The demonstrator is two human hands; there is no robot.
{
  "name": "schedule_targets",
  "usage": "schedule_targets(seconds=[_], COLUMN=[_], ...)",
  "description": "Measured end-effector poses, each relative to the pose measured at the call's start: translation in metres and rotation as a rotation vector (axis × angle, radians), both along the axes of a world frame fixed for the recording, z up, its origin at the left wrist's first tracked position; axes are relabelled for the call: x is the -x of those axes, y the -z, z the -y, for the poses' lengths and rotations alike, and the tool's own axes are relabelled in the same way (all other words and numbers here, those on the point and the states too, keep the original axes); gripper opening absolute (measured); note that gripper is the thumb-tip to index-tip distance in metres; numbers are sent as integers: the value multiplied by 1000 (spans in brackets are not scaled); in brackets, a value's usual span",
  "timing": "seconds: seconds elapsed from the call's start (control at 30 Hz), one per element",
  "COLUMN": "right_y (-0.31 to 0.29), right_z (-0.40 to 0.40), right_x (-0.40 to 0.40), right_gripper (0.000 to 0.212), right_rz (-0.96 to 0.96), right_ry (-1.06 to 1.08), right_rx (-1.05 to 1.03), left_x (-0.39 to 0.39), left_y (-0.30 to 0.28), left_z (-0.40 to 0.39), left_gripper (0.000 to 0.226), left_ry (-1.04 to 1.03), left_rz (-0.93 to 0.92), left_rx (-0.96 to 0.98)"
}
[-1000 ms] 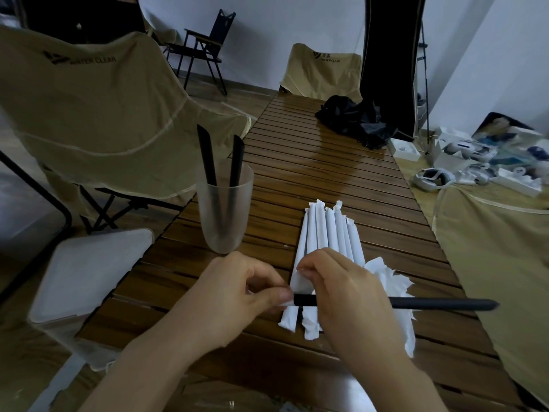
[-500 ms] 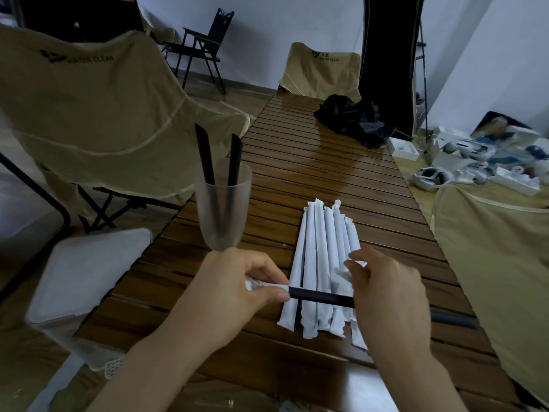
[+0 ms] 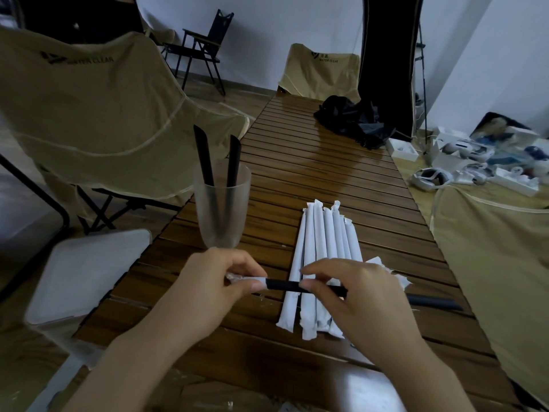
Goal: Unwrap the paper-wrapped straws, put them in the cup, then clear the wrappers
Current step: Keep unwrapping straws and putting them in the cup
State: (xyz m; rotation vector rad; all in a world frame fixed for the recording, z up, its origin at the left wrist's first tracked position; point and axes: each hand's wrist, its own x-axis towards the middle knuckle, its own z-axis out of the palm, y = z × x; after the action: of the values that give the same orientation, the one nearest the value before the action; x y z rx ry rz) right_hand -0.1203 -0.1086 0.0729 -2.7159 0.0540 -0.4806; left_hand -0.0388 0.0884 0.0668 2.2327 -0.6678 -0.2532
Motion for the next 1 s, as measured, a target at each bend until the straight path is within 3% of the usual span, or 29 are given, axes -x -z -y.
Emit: schedule_targets(seconds=[0.1,0.23,0.47,0.73,1.0], right_y=[1,2,4,11,7], right_z=[0,-5,2,10,27], right_x=[0,0,-2,-5,-2], right_gripper=[16,16,19,27,29], right_rz=[-7,-59,-19,-4,107], right_ry=[-61,-136,-82,-45,157], right_rx=[-12,-24,-88,52,56], left_x=[-1,0,-6,-10,-3], left_y=[-4,-5,-5,0,16], left_z=[-4,-1,-9,-10,26], left_gripper=[8,8,4,15,11], left_ry=[37,39,-79,-157,-285], left_rz=[-16,-13,65,-17,-99], left_rx=[1,35,66,30,89])
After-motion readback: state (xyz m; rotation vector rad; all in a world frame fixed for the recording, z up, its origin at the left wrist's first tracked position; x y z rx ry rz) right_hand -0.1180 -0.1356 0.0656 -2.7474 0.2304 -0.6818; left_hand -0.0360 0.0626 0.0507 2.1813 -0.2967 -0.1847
